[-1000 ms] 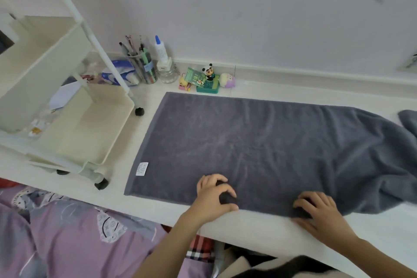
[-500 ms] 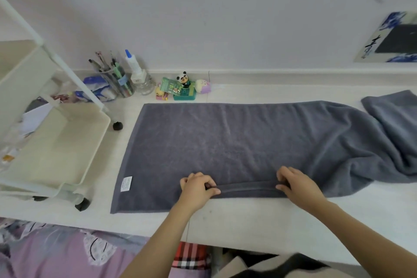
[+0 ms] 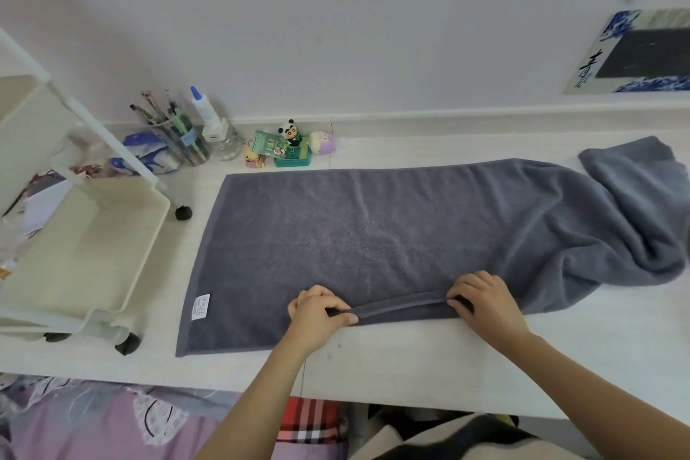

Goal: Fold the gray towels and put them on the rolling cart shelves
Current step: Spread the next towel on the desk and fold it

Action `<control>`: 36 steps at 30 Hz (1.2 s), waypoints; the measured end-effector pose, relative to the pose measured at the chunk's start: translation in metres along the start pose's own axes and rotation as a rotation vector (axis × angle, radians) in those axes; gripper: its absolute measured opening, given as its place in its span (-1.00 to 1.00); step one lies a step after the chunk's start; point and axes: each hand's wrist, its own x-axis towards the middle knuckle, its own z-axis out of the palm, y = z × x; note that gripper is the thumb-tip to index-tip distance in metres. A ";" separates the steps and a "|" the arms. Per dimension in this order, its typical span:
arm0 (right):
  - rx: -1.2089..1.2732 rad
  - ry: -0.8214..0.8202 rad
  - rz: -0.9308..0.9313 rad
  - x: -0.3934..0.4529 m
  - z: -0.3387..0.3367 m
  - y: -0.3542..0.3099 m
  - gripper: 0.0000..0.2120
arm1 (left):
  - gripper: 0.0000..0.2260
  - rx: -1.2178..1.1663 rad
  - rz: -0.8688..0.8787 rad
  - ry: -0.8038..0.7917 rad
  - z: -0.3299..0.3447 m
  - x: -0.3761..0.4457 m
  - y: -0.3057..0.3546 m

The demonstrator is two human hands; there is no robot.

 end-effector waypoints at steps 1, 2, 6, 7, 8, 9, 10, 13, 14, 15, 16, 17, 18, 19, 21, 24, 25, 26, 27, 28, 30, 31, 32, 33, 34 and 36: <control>0.000 -0.039 0.024 0.004 -0.004 -0.002 -0.85 | -0.89 -0.005 -0.011 -0.016 -0.003 0.000 0.002; 0.013 -0.103 0.056 0.008 -0.011 -0.004 -0.89 | -0.89 -0.003 -0.020 -0.035 -0.007 0.000 0.004; 0.267 -0.725 0.166 0.016 -0.056 -0.007 -0.86 | -0.91 -0.038 -0.030 -0.281 -0.025 0.001 0.002; 0.295 -0.875 0.188 0.015 -0.064 -0.008 -0.85 | -0.87 -0.067 -0.035 -0.366 -0.026 0.001 0.001; 0.297 -0.961 0.205 0.012 -0.068 -0.009 -0.87 | -0.83 -0.086 -0.038 -0.421 -0.025 0.000 0.002; 0.277 -0.977 0.226 0.010 -0.068 -0.010 -0.89 | -0.80 -0.086 -0.025 -0.415 -0.022 0.000 0.004; 0.219 -0.925 0.237 0.008 -0.065 -0.011 -0.90 | -0.80 -0.056 0.008 -0.340 -0.016 0.001 0.006; -0.095 -0.589 0.143 -0.002 -0.040 -0.007 -0.69 | -0.74 0.143 0.169 -0.053 0.008 0.003 0.020; -0.146 -0.498 0.120 -0.008 -0.032 -0.006 -0.63 | -0.67 0.190 0.211 -0.024 0.015 0.003 0.025; -0.183 -0.434 0.127 -0.015 -0.025 -0.004 -0.58 | -0.60 0.237 0.226 -0.039 0.023 0.003 0.027; -0.191 -0.404 0.157 -0.024 -0.018 -0.001 -0.52 | -0.55 0.293 0.222 -0.067 0.030 0.003 0.031; -0.197 -0.395 0.180 -0.033 -0.011 0.002 -0.48 | -0.50 0.364 0.208 -0.100 0.038 0.005 0.030; -0.207 -0.376 0.197 -0.042 -0.007 0.005 -0.47 | -0.47 0.439 0.190 -0.123 0.043 0.005 0.030; -0.208 -0.361 0.202 -0.050 -0.004 0.007 -0.48 | -0.45 0.498 0.173 -0.131 0.049 0.005 0.029; -0.201 -0.330 0.203 -0.059 0.000 0.011 -0.48 | -0.45 0.522 0.145 -0.118 0.053 0.007 0.032; -0.141 -0.253 0.216 -0.058 -0.008 0.012 -0.45 | -0.48 0.424 0.130 -0.084 0.056 0.011 0.049; -0.091 -0.205 0.237 -0.057 -0.013 0.013 -0.43 | -0.49 0.408 0.143 -0.067 0.057 0.012 0.056; -0.036 -0.141 0.273 -0.055 -0.019 0.012 -0.43 | -0.50 0.397 0.165 -0.053 0.058 0.014 0.062; 0.005 -0.064 0.326 -0.054 -0.026 0.017 -0.45 | -0.51 0.382 0.194 -0.047 0.061 0.016 0.072; 0.025 0.024 0.381 -0.053 -0.032 0.021 -0.50 | -0.51 0.365 0.221 -0.046 0.065 0.017 0.081; 0.017 0.171 0.494 -0.053 -0.046 0.040 -0.62 | -0.53 0.323 0.278 -0.058 0.079 0.020 0.103; 0.027 0.211 0.552 -0.052 -0.051 0.049 -0.66 | -0.53 0.303 0.300 -0.070 0.085 0.021 0.112; 0.053 0.230 0.625 -0.051 -0.055 0.060 -0.66 | -0.54 0.285 0.322 -0.085 0.093 0.021 0.124; 0.089 0.235 0.702 -0.049 -0.060 0.073 -0.63 | -0.55 0.268 0.344 -0.100 0.101 0.021 0.137; 0.135 0.236 0.774 -0.046 -0.064 0.083 -0.58 | -0.56 0.251 0.363 -0.114 0.108 0.022 0.148; 0.308 0.262 0.903 -0.041 -0.074 0.107 -0.50 | -0.57 0.226 0.408 -0.133 0.125 0.023 0.176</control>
